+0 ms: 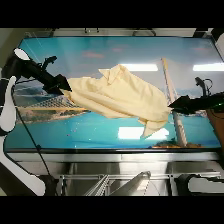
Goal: Fold the shirts.
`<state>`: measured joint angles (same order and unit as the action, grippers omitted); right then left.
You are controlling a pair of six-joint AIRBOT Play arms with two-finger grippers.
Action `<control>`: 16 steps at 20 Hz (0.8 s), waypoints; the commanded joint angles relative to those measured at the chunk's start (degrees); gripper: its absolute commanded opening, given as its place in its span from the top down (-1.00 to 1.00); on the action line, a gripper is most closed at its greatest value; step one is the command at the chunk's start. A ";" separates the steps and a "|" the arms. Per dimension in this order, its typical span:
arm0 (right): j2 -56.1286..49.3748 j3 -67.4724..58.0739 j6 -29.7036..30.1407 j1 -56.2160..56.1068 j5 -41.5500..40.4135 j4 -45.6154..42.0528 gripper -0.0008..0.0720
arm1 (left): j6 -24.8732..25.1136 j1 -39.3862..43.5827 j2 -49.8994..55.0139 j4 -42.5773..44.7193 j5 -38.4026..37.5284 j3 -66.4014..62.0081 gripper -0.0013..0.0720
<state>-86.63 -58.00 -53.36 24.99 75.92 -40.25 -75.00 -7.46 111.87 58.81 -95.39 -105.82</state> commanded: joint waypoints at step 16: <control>-12.41 -1.92 -2.89 -6.69 -5.64 2.62 -0.29 | 0.37 6.25 2.51 -0.42 18.73 10.78 -0.09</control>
<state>-97.32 -59.90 -56.34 21.58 72.42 -39.31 -74.59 -1.80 112.14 57.82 -77.17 -90.15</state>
